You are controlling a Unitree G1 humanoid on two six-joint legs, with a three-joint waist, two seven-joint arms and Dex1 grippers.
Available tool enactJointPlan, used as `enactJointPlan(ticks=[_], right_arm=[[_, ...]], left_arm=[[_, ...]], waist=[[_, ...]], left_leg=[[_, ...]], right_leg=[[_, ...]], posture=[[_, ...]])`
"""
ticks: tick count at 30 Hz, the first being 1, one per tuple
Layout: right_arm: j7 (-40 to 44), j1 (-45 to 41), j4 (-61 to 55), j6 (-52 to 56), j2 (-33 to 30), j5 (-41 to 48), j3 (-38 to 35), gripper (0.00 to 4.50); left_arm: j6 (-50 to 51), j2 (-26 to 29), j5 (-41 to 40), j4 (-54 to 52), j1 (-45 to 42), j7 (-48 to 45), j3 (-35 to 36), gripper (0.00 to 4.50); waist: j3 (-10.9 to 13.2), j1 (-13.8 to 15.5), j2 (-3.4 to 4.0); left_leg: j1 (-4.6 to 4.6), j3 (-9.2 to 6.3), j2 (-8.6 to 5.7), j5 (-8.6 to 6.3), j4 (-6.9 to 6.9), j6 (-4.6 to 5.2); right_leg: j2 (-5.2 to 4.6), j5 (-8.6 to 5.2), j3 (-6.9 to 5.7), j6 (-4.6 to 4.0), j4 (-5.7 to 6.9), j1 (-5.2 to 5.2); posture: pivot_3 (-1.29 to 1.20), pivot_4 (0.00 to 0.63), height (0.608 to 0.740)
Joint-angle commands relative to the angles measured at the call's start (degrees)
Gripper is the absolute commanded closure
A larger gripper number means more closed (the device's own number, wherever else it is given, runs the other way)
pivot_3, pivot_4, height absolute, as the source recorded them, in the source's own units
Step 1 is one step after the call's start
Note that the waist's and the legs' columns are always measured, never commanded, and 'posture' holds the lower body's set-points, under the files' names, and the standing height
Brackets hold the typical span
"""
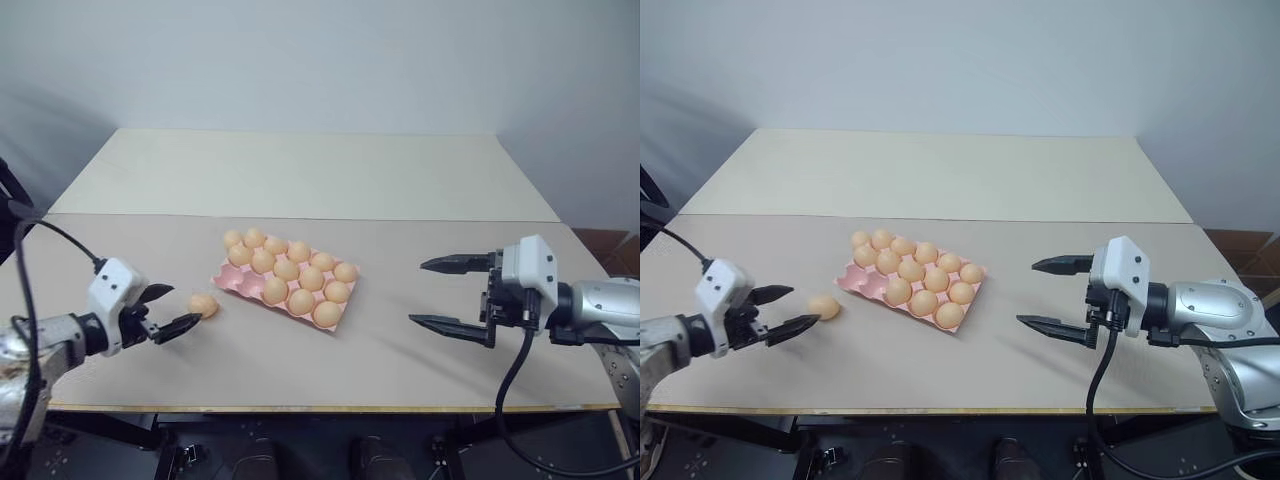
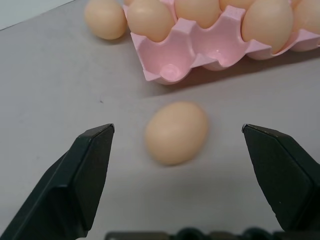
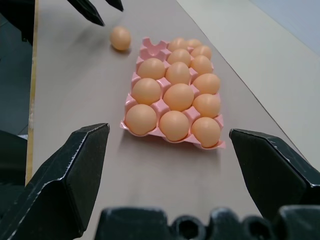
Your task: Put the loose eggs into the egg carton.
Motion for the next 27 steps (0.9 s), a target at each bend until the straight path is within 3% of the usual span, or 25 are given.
enactJointPlan(ticks=[1, 4, 9, 16, 27], right_arm=[[-1.09, -0.10, -2.96, 0.70, -0.92, 2.11, -2.80, 0.00], [-1.55, 0.20, -4.57, 1.42, -1.31, 3.21, -2.96, 0.00], [-6.72, -1.87, -4.07, 2.60, 0.74, 3.44, -2.92, 0.00], [-9.70, -4.52, -3.76, 4.59, -0.44, 3.40, -2.75, 0.00], [-10.31, -4.32, -4.82, 4.46, 0.24, 4.34, -3.05, 0.00]], left_arm=[[-1.90, -1.13, 1.50, 4.87, -5.06, -1.41, -3.71, 0.03], [-2.28, -1.60, 3.17, 9.77, -9.77, -3.88, -8.26, 0.03], [-3.43, -0.87, 4.42, 17.66, -15.32, -7.47, -9.91, 1.19], [-5.15, -1.13, 8.05, 25.82, -22.83, -8.13, -12.14, 1.19], [-7.58, -0.73, 8.77, 26.33, -19.89, -10.63, -11.48, 1.19]], waist=[[0.00, 0.02, -0.01], [-0.01, 0.00, -0.03], [-0.03, -0.39, -0.06], [-0.04, 0.07, -0.08], [-0.04, -0.12, -0.09]], left_leg=[[-0.01, 0.00, 0.00, 0.00, 0.00, 0.00], [-0.04, 0.00, 0.00, 0.00, 0.00, 0.00], [-0.03, 0.02, 0.00, 0.00, 0.00, 0.01], [-0.04, 0.01, -0.02, 0.01, 0.00, 0.02], [-0.11, 0.01, -0.01, 0.01, 0.01, 0.02]], right_leg=[[0.00, 0.04, 0.00, 0.07, 0.01, 0.00], [0.00, 0.07, 0.00, 0.10, -0.02, 0.00], [0.02, 0.07, 0.03, 0.11, -0.01, -0.03], [0.02, 0.10, 0.01, 0.10, 0.04, -0.01], [0.01, 0.12, 0.01, 0.13, 0.06, -0.08]], posture=[[0.00, 0.150, 0.740], [0.00, 0.150, 0.740], [0.00, 0.150, 0.740], [0.00, 0.150, 0.740], [0.00, 0.150, 0.740]])
